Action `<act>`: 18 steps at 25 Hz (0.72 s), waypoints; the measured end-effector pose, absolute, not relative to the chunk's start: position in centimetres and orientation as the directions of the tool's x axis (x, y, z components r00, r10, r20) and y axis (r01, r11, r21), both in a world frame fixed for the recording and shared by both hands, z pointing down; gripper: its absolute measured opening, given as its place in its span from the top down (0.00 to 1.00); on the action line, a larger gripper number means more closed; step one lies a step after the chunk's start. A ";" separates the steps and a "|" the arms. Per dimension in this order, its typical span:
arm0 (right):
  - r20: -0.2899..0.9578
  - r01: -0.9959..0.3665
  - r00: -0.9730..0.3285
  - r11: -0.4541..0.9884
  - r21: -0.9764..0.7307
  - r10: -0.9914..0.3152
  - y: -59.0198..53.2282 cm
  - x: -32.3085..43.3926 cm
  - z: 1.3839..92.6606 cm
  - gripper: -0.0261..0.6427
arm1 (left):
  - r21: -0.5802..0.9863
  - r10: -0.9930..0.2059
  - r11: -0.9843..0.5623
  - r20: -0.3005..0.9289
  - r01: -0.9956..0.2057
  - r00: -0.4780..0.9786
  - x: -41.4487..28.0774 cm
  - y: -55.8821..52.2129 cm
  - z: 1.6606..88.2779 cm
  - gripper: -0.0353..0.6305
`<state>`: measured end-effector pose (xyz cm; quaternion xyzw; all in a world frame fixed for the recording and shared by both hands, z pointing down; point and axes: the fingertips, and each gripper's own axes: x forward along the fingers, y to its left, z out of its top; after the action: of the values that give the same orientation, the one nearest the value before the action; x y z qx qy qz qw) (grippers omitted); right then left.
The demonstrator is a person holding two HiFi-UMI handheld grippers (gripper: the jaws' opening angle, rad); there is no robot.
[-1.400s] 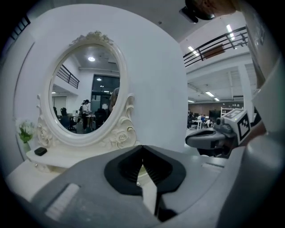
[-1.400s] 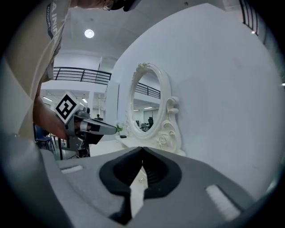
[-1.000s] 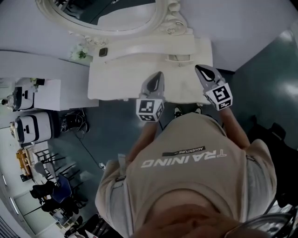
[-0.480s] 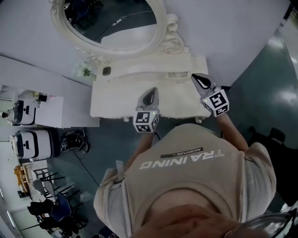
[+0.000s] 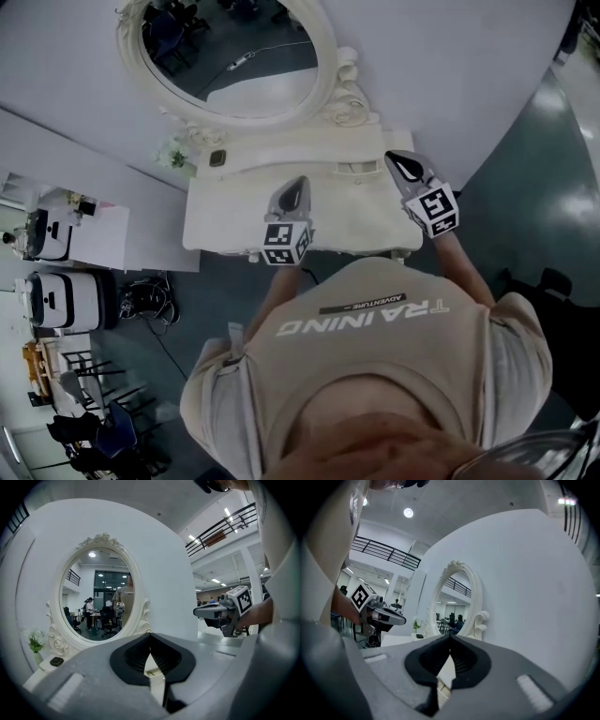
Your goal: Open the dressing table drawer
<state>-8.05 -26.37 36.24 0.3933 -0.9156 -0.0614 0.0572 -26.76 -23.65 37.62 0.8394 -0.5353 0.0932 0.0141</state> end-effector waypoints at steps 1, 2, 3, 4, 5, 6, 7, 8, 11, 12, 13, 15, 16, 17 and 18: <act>0.056 -0.711 -0.686 0.685 0.157 -0.725 -26.3 -8.1 36.2 0.96 | -0.070 -0.896 -0.424 0.174 -0.903 0.408 -26.9 -23.7 37.8 0.94; 0.056 -0.711 -0.687 0.686 0.155 -0.724 -26.2 -8.1 36.2 0.96 | -0.064 -0.896 -0.423 0.176 -0.904 0.407 -26.9 -23.7 37.9 0.94; 0.056 -0.712 -0.686 0.686 0.153 -0.725 -26.3 -8.0 36.2 0.96 | -0.061 -0.896 -0.423 0.177 -0.904 0.407 -26.9 -23.8 37.9 0.94; 0.056 -0.713 -0.685 0.685 0.151 -0.726 -26.4 -8.0 36.3 0.96 | -0.062 -0.895 -0.424 0.179 -0.904 0.408 -27.0 -23.9 38.0 0.94; 0.055 -0.715 -0.684 0.684 0.147 -0.727 -26.6 -8.1 36.4 0.96 | -0.065 -0.894 -0.426 0.184 -0.902 0.409 -27.0 -24.0 38.1 0.94; 0.056 -0.716 -0.684 0.684 0.140 -0.728 -26.7 -8.2 36.6 0.96 | -0.069 -0.892 -0.429 0.189 -0.901 0.410 -27.1 -24.1 38.3 0.94; 0.057 -0.717 -0.684 0.684 0.131 -0.728 -26.7 -8.2 36.8 0.96 | -0.072 -0.891 -0.430 0.193 -0.900 0.411 -27.2 -24.2 38.4 0.94; 0.061 -0.717 -0.685 0.686 0.120 -0.726 -26.7 -8.2 37.1 0.96 | -0.073 -0.891 -0.430 0.195 -0.900 0.410 -27.2 -24.3 38.6 0.94; 0.071 -0.714 -0.687 0.690 0.122 -0.724 -26.7 -8.3 37.8 0.96 | -0.067 -0.898 -0.417 0.184 -0.906 0.400 -27.4 -24.9 38.3 0.94; 0.073 -0.714 -0.686 0.689 0.129 -0.724 -26.7 -8.4 37.9 0.96 | -0.064 -0.900 -0.413 0.178 -0.908 0.397 -27.4 -25.1 38.0 0.94; 0.071 -0.714 -0.685 0.688 0.132 -0.725 -26.7 -8.5 38.0 0.96 | -0.062 -0.902 -0.411 0.171 -0.909 0.397 -27.4 -25.3 37.9 0.94; 0.062 -0.716 -0.685 0.686 0.129 -0.726 -26.4 -8.6 38.1 0.96 | -0.059 -0.906 -0.407 0.158 -0.912 0.394 -27.5 -25.5 37.7 0.94; 0.058 -0.718 -0.683 0.684 0.128 -0.728 -26.2 -8.5 38.2 0.96 | -0.058 -0.909 -0.401 0.152 -0.914 0.389 -27.5 -25.6 37.7 0.94; 0.054 -0.722 -0.680 0.681 0.126 -0.731 -26.2 -8.5 38.3 0.96 | -0.055 -0.912 -0.394 0.145 -0.918 0.383 -27.6 -25.6 37.6 0.94; 0.051 -0.725 -0.678 0.678 0.123 -0.734 -26.2 -8.4 38.4 0.96 | -0.048 -0.916 -0.386 0.140 -0.921 0.376 -27.7 -25.6 37.6 0.94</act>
<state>-8.37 -26.15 38.39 0.3986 -0.9147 -0.0465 0.0481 -27.70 -25.63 37.57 0.8292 -0.5540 0.0717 0.0187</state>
